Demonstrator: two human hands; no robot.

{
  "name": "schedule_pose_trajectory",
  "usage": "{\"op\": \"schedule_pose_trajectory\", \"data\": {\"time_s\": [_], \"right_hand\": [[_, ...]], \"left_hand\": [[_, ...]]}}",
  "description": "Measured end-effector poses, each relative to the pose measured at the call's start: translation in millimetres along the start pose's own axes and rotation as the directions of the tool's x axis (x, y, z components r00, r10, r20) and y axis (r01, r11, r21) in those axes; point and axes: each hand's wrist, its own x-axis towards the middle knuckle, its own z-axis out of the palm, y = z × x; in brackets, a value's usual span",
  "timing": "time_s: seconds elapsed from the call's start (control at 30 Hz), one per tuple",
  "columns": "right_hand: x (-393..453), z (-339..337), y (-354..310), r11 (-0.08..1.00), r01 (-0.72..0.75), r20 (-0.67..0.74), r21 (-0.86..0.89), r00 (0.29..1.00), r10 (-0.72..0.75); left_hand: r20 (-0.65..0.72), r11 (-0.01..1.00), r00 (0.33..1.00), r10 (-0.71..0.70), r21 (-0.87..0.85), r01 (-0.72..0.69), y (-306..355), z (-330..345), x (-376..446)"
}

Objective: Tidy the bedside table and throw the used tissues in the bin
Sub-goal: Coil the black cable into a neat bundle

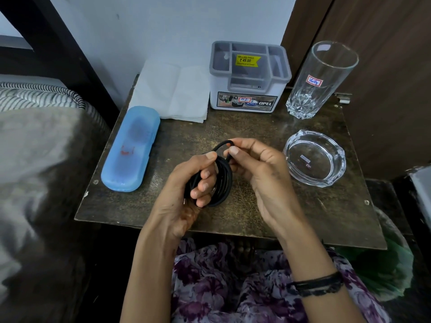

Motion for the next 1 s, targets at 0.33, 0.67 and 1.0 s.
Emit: {"op": "schedule_pose_trajectory", "data": {"time_s": [0.33,0.67,1.0], "right_hand": [[4.4,-1.0,2.0,0.901,-0.330,0.120,0.282,0.944,0.308],[8.7,-7.5,7.4,0.898,-0.314,0.062,0.308,0.948,0.311],[9.5,-7.5,6.2,0.908,-0.230,0.006,0.350,0.970,0.244]], "left_hand": [[0.021,0.983,0.993,-0.119,-0.138,0.121,1.9,1.9,-0.2],[-0.112,0.982,0.994,0.015,0.187,0.006,-4.7,12.1,4.3],[-0.125,0.981,0.989,0.076,0.187,-0.052,-6.4,11.0,6.5]]}}
